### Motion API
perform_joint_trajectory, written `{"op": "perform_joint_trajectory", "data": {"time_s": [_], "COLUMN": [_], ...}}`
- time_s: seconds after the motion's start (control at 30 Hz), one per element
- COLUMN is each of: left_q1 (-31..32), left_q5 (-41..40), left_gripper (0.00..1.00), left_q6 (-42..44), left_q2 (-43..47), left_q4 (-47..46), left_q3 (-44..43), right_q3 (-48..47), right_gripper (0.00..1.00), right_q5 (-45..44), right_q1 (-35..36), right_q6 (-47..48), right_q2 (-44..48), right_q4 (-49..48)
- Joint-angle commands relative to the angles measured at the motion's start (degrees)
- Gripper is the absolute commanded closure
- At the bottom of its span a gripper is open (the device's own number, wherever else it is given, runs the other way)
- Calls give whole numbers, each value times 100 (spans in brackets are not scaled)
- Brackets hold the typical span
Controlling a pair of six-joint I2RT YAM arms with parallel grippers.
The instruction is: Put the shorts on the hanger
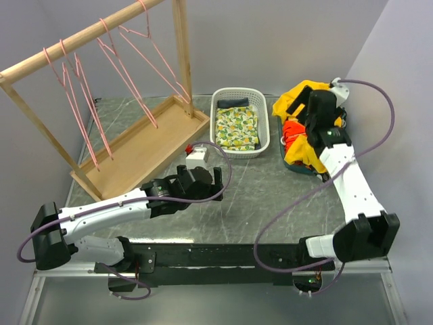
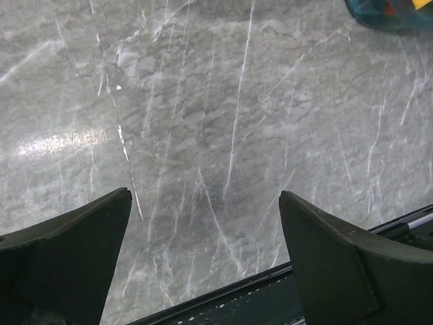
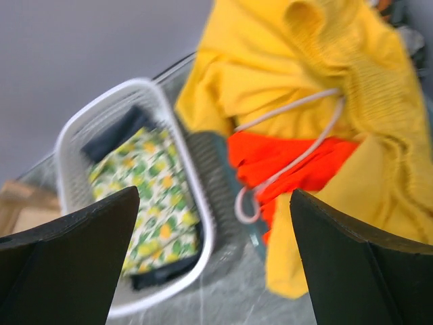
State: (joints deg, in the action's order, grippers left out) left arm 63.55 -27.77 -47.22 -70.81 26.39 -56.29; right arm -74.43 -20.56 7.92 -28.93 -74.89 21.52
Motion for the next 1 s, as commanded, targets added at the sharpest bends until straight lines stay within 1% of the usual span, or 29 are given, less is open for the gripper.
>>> {"op": "perform_joint_trajectory", "data": {"time_s": [0.0, 0.17, 0.23, 0.27, 0.37, 0.5, 0.53, 0.6, 0.63, 0.7, 0.73, 0.8, 0.83, 0.87, 0.97], "left_q1": [-53, -132, -150, -150, -159, -194, -211, -220, -238, -264, -290, -308, -325, -334, -369], "left_q5": [96, 237, 254, 272, 342, 439, 439, 448, 474, 527, 553, 545, 527, 527, 571], "left_gripper": [4, 4, 4, 3, 4, 4, 4, 3, 4, 4, 3, 3, 4, 4, 4], "left_q6": [82, 169, 213, 240, 293, 319, 328, 336, 345, 363, 363, 372, 372, 372, 398], "left_q2": [67, 41, 67, 76, 119, 93, 93, 111, 128, 146, 155, 155, 155, 163, 216], "left_q4": [-99, -196, -205, -231, -318, -363, -345, -363, -380, -433, -442, -424, -416, -407, -433], "left_q3": [-224, -136, -101, -93, -14, 39, 31, 48, 66, 118, 119, 101, 92, 83, 83], "right_q3": [-607, -380, -213, 171, 893, 1018, 1053, 1185, 1220, 1203, 1142, 748, 624, 432, 202], "right_gripper": [0, 0, 0, 0, 0, 0, 1, 6, 12, 28, 48, 74, 94, 100, 100], "right_q5": [-580, -897, -941, -968, -731, -695, -791, -827, -836, -775, -748, -871, -880, -871, -827], "right_q1": [-423, -722, -739, -740, -757, -766, -766, -757, -766, -766, -766, -766, -766, -766, -766], "right_q6": [107, -16, -69, -78, -17, -157, -209, -315, -341, -324, -307, -376, -377, -368, -351], "right_q2": [-517, -755, -642, -519, -70, -236, -315, -298, -211, -114, -70, -69, -26, 18, 317], "right_q4": [467, 440, 441, 232, -401, -236, -210, -244, -332, -437, -455, -175, -105, -34, -25]}}
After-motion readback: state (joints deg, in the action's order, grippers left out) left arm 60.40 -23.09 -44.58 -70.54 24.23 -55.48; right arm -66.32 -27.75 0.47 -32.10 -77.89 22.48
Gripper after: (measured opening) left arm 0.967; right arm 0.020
